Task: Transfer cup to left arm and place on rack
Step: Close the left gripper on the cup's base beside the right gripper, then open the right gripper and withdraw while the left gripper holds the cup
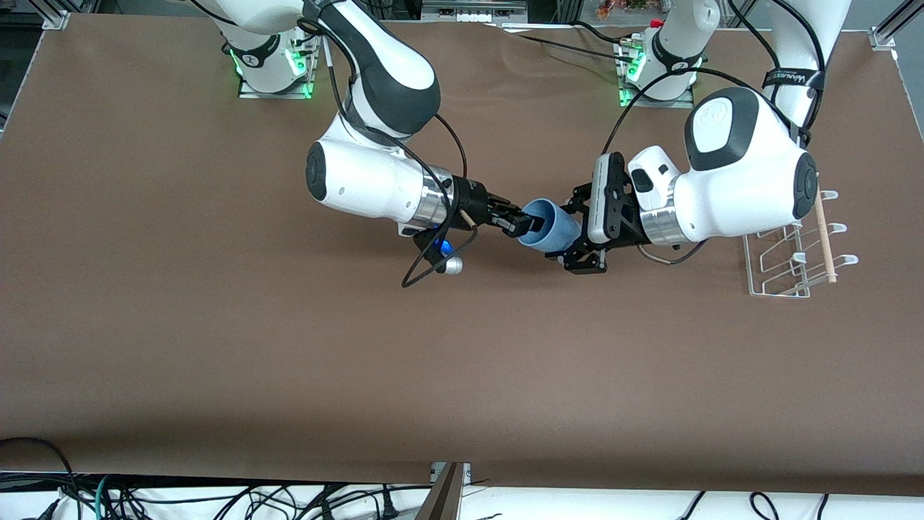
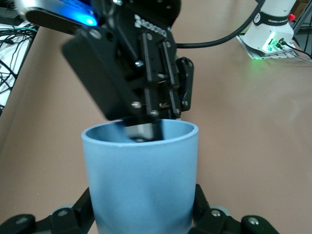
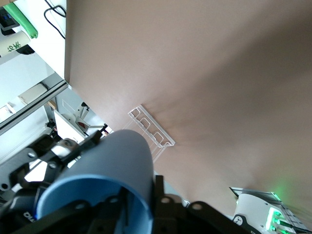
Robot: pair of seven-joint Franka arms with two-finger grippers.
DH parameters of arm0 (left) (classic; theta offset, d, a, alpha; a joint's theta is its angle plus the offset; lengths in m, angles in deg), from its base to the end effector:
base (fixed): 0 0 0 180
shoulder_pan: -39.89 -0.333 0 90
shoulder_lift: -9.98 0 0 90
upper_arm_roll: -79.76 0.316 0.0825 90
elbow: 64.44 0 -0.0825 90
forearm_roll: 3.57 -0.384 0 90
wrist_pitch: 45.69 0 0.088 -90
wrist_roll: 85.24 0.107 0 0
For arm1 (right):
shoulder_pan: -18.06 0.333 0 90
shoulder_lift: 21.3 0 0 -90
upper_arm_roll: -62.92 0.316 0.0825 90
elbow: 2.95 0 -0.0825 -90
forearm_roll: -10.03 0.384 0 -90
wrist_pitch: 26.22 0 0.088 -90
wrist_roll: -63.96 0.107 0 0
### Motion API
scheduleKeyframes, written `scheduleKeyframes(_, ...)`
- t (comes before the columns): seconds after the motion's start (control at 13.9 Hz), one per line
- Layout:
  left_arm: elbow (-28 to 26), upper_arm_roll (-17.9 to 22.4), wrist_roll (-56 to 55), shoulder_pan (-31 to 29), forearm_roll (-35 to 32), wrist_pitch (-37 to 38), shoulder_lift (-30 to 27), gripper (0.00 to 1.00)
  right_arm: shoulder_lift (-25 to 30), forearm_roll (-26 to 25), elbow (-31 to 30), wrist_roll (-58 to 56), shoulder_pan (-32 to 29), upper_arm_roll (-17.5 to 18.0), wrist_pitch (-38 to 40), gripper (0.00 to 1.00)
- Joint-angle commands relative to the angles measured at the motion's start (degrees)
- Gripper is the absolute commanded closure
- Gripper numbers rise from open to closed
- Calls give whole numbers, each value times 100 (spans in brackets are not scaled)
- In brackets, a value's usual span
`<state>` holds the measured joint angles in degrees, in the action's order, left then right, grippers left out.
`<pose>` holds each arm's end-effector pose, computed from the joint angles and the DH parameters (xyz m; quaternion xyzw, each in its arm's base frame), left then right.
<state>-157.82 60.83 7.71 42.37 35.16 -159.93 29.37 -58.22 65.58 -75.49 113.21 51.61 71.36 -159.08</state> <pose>0.6123 -0.2551 0.4537 0.6174 -0.7015 0.2210 0.2789 0.5836 0.5035 0.4353 -0.8256 0.3131 0.1867 0.4307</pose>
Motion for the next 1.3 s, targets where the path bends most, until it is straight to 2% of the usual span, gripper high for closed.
scheduleKeyframes(0.0,-163,-31,206,-55,152,68,-181,95,-26,70,179,6,-33,-35,22,0)
scheduleKeyframes(0.29,-137,-5,101,-90,152,155,-216,95,44,70,179,-12,-191,-61,145,0)
scheduleKeyframes(0.43,-84,30,-363,-107,135,349,-312,95,88,44,187,-21,-331,-79,416,0)
scheduleKeyframes(0.65,-58,30,-988,-116,-382,411,-383,95,141,-70,266,-56,-700,-79,979,0)
scheduleKeyframes(0.79,-5,48,-1322,-116,-498,603,-383,95,167,-394,301,-65,-832,-79,1296,0)
scheduleKeyframes(0.94,108,65,-1699,-116,-1206,797,-374,95,255,-772,302,-65,-981,-79,1568,0)
scheduleKeyframes(1.08,223,66,-2138,-107,-1892,1130,-357,95,299,-1368,302,-82,-1166,-79,1945,0)
scheduleKeyframes(1.23,223,57,-2526,-90,-2543,1306,-357,95,395,-2184,284,-117,-1368,-87,2393,0)
